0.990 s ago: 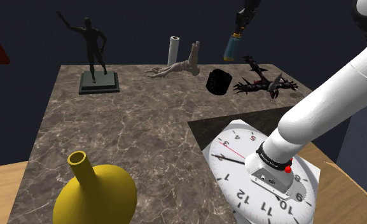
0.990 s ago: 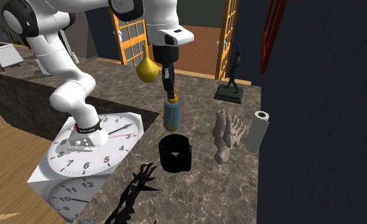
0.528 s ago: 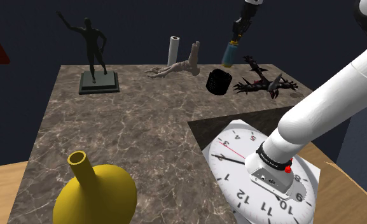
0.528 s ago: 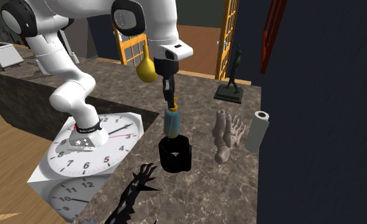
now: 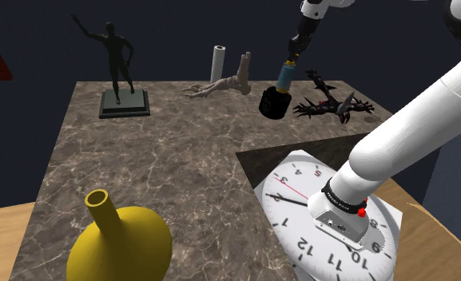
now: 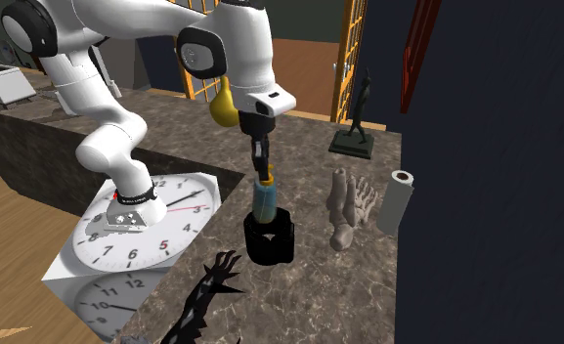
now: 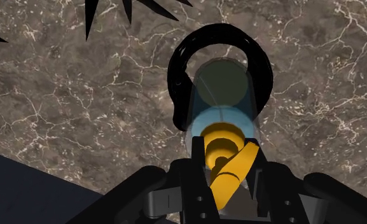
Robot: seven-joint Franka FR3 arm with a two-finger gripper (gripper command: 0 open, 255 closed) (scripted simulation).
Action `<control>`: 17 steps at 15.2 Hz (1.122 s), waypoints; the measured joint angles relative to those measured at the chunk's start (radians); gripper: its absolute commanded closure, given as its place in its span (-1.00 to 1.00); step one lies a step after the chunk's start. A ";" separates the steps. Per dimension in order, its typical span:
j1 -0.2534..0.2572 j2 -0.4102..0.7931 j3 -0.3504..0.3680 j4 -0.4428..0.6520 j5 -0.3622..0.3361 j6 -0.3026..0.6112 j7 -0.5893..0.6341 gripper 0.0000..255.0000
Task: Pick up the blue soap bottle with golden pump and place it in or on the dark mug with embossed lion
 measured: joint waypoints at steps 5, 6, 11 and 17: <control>0.000 0.003 0.000 -0.038 0.000 0.041 0.002 1.00; 0.000 0.003 0.000 -0.038 0.000 0.041 0.002 1.00; 0.000 0.003 0.000 -0.038 0.000 0.042 0.002 -1.00; 0.001 -0.009 0.003 -0.007 -0.003 0.000 0.005 -1.00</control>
